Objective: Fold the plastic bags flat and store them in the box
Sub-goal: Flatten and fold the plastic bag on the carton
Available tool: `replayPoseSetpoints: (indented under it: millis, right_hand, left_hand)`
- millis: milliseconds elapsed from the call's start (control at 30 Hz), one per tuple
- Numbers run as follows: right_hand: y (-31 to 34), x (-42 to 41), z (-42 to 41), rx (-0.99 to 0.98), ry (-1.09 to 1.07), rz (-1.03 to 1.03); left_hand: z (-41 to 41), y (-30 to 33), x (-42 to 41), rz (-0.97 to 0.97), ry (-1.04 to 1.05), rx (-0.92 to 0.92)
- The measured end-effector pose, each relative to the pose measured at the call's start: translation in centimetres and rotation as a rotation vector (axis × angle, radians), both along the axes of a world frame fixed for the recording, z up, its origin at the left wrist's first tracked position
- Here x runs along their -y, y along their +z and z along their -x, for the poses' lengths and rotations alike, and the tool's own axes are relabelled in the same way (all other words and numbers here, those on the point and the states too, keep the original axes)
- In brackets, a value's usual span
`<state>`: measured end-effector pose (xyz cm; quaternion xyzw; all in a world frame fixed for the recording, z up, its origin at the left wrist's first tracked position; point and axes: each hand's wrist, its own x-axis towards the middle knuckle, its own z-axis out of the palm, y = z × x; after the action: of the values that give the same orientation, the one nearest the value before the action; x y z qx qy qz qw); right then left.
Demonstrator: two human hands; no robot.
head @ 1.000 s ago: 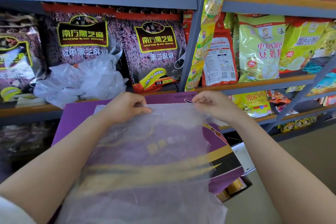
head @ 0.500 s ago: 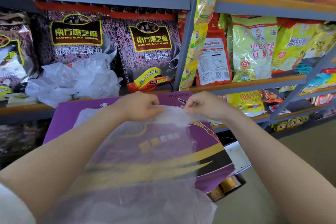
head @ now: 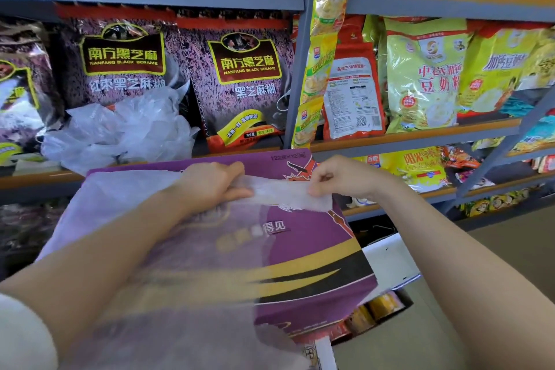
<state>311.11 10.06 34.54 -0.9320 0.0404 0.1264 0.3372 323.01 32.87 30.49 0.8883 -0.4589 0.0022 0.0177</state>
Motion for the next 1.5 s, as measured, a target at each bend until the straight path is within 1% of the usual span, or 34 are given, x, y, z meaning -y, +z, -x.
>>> replayPoseSetpoints:
  millis: [100,167,267,333,400,467,567,700,867,933,967,1000,1033,1100,1133,1167,1200,1233,1300,1333,1400,1500]
  right_hand:
    - [0.0,-1.8,-1.2,0.019,-0.001,-0.058]
    - [-0.3,-2.3,-1.8,0.024,-0.016,-0.107]
    - [-1.0,-1.8,-2.1,0.030,-0.077,-0.170]
    - [-1.2,-1.4,-2.0,0.042,-0.114,-0.182]
    - [-1.2,-1.2,-1.8,0.045,-0.124,-0.155]
    - [-1.1,-1.0,-1.8,0.032,-0.130,-0.134]
    - [-1.3,-1.2,-2.1,0.036,-0.144,-0.064]
    - [-1.7,-1.3,-2.2,0.087,-0.185,-0.073]
    - [-2.8,-1.9,-2.3,0.142,-0.305,0.051]
    - [-2.6,-1.6,-2.0,0.083,-0.338,0.085]
    - [-2.4,-1.4,-1.8,0.054,-0.355,0.096]
    - [-2.1,-1.5,-1.6,0.067,-0.365,0.142]
    - [-1.8,-2.0,-1.5,0.135,-0.364,0.238]
    - [-1.3,-4.8,-1.7,0.373,-0.288,0.430]
    - [-1.2,-6.8,-1.8,0.462,-0.214,0.452]
    - [-1.5,-8.8,-2.0,0.482,-0.122,0.433]
    - [-2.1,-10.5,-2.2,0.432,-0.042,0.404]
    - [-2.9,-11.7,-2.2,0.336,0.010,0.388]
    - [-5.0,-11.9,-2.2,0.160,0.022,0.428]
    - [-5.6,-11.3,-2.0,0.123,-0.001,0.474]
    - [-6.1,-9.6,-1.5,0.109,-0.053,0.543]
    - [-5.9,-7.1,-0.6,0.080,-0.126,0.567]
  left_hand:
    - [-1.6,0.5,-3.2,-0.032,0.035,-0.007]
    - [-1.8,0.2,-3.5,0.060,0.084,0.008]
    - [-0.8,-0.3,-1.5,0.204,0.204,-0.022]
    - [-0.1,-0.9,-0.4,0.251,0.207,-0.021]
    - [0.1,-1.5,-0.4,0.292,0.160,-0.007]
    - [0.0,-1.7,-0.7,0.356,0.154,-0.056]
    - [-0.1,-1.8,-0.6,0.400,0.164,-0.089]
    - [-0.1,-2.0,-0.5,0.396,0.177,-0.093]
    - [0.4,-1.3,-0.2,0.341,0.230,-0.076]
    - [0.6,-0.7,-0.6,0.325,0.237,-0.027]
    - [0.7,-0.5,-1.0,0.351,0.213,0.025]
    - [0.9,-0.5,-1.5,0.380,0.179,0.061]
    - [1.0,-0.6,-1.9,0.382,0.148,0.071]
    - [1.0,-1.3,-2.5,0.309,0.100,0.020]
    - [0.9,-1.8,-2.5,0.234,0.104,-0.023]
    - [1.0,-2.2,-2.4,0.154,0.136,-0.063]
    - [1.0,-2.6,-2.4,0.106,0.179,-0.091]
    - [1.0,-2.9,-2.2,0.101,0.212,-0.106]
    - [1.1,-2.8,-2.2,0.136,0.261,-0.129]
    - [1.1,-2.7,-2.4,0.129,0.270,-0.134]
    - [0.7,-2.5,-3.1,0.065,0.283,-0.122]
    - [-0.1,-2.3,-4.3,-0.015,0.301,-0.114]
